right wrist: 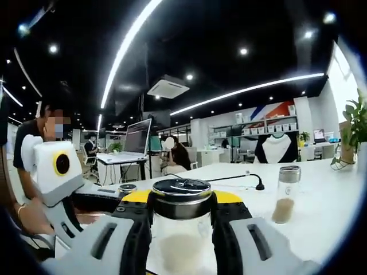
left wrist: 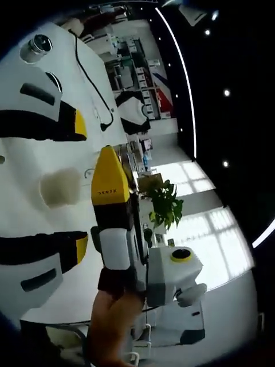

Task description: Rotate the seasoning bottle until the label or dispensing opening points toward the visible target arrow and the bottle remains upright within the marked orientation range

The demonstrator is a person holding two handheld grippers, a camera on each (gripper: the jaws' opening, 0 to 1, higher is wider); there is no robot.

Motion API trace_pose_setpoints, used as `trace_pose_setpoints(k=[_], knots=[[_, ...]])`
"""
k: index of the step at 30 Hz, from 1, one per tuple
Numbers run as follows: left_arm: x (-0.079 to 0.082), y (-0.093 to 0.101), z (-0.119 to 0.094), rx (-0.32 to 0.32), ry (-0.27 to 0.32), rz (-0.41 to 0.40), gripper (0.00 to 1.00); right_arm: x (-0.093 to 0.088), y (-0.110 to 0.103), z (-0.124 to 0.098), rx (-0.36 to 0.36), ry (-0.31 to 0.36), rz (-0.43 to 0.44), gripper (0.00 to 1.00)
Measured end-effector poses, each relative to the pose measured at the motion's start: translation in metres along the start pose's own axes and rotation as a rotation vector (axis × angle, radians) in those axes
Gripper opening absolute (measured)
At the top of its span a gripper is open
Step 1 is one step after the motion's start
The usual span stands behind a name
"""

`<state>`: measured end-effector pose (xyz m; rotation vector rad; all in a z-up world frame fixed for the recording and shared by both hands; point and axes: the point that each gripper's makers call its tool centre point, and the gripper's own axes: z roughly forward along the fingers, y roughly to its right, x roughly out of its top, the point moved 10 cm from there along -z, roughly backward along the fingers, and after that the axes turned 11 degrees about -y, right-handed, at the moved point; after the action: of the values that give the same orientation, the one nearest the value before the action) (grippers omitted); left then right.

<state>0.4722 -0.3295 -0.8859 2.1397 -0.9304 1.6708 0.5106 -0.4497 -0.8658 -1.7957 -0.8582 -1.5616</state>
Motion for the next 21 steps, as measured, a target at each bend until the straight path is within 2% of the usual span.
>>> trace_pose_setpoints(k=[7,12,17,19,21], knots=[[0.000,-0.001,0.007,0.006,-0.004,0.002,0.60,-0.002,-0.009,-0.001,0.028,-0.012,0.000,0.37],[-0.003,0.001,0.011,0.051,-0.024,0.019,0.57,0.001,-0.017,-0.002,0.053,0.004,0.008,0.37],[-0.005,-0.003,0.008,0.087,-0.006,-0.012,0.51,0.004,-0.023,-0.002,0.069,0.005,-0.009,0.37],[-0.006,-0.004,0.009,0.061,-0.004,-0.047,0.50,0.004,-0.024,-0.002,0.074,0.005,-0.011,0.37],[-0.007,-0.004,0.009,0.058,-0.004,-0.042,0.49,0.003,-0.024,-0.001,0.073,0.001,-0.015,0.37]])
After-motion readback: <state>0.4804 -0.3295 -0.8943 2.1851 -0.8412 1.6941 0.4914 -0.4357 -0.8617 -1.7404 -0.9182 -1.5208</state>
